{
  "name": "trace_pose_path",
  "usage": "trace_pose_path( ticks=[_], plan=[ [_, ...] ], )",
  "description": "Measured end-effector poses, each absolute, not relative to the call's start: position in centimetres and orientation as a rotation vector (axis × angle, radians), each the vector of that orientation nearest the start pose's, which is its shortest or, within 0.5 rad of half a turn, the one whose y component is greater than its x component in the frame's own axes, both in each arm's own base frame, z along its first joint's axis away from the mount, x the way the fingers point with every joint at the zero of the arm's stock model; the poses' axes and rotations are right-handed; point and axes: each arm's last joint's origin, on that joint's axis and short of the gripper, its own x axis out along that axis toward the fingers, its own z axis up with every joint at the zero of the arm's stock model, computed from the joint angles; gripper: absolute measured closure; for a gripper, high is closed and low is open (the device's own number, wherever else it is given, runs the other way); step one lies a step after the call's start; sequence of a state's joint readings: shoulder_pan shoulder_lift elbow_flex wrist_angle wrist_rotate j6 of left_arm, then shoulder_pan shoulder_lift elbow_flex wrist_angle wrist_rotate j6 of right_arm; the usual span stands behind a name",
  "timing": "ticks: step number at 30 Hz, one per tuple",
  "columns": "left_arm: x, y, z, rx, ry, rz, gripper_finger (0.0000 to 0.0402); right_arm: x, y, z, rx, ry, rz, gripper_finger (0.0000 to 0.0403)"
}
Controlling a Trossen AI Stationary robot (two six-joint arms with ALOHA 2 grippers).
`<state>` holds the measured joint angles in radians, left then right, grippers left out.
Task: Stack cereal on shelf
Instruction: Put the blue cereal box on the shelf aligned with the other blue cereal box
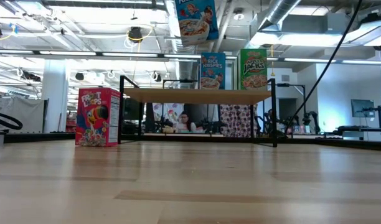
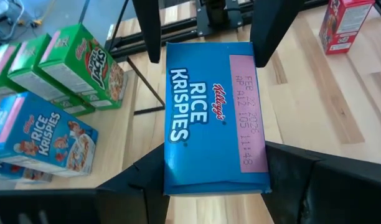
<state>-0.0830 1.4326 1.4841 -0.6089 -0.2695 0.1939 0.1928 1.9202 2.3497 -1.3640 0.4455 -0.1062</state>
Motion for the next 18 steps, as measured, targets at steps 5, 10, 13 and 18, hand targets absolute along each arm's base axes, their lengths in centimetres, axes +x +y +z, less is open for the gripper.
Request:
trace_pose_path(
  ticks=[5,10,13,18],
  plan=[
    [30.69,-1.77,38.85,0.323,0.551,0.125,0.022,35.96,5.75,43.26,-0.392,0.903,-0.186,0.0143],
    [30.71,-1.74,38.9,0.373,0.551,0.126,0.022,35.96,5.73,43.26,-0.377,0.902,-0.193,0.0143],
    [30.71,-1.66,38.93,0.408,0.554,0.147,0.022,35.98,5.55,43.26,-0.353,0.9,-0.208,0.0143],
    [30.74,-1.6,39.02,0.437,0.55,0.162,0.022,36.02,5.27,43.25,-0.337,0.901,-0.222,0.0143]
  ],
)
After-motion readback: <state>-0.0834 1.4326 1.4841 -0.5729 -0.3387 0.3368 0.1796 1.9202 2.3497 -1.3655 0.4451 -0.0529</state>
